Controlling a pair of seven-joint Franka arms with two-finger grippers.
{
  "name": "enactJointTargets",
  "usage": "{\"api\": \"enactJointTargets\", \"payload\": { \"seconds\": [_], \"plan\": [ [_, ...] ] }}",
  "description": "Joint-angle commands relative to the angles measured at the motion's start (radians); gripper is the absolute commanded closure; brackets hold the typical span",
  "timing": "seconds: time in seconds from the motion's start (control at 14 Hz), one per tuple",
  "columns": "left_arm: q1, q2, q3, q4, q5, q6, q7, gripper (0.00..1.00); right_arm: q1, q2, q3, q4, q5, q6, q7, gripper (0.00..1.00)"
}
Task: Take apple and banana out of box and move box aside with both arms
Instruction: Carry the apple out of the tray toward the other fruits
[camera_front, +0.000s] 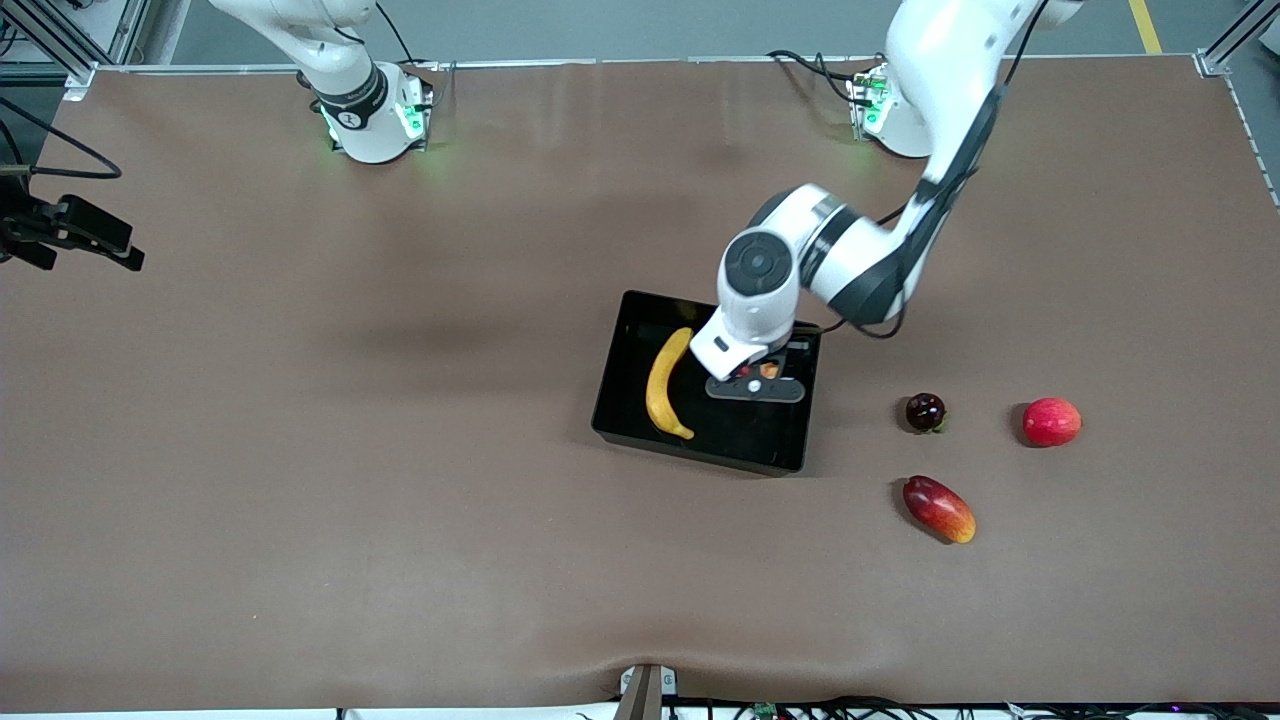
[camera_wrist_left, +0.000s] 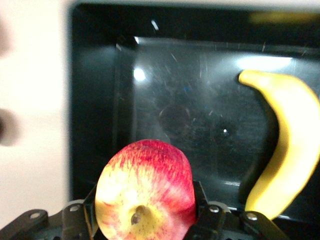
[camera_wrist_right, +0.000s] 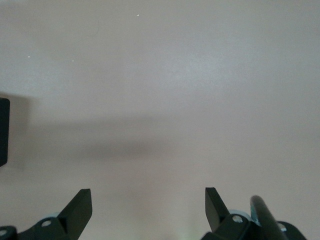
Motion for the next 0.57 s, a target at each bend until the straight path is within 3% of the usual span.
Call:
{"api": "enactJointTargets", "payload": {
  "seconds": [0.0,0.21,0.5],
  "plan": [
    [0.091,-0.125,-0.003,-0.022,0.010,-0.051,0.172,1.00,-0.024,0.004,0.015,0.012,0.013,-0.010,-0.011,0.00],
    [0.247,-0.164,-0.004,-0.022,-0.056,-0.074,0.444,1.00,-0.024,0.004,0.015,0.014,0.012,-0.010,-0.011,0.00],
    [0.390,-0.132,0.006,-0.017,-0.042,-0.076,0.663,1.00,-0.024,0.007,0.015,0.014,0.013,-0.010,-0.009,0.00]
  ]
}}
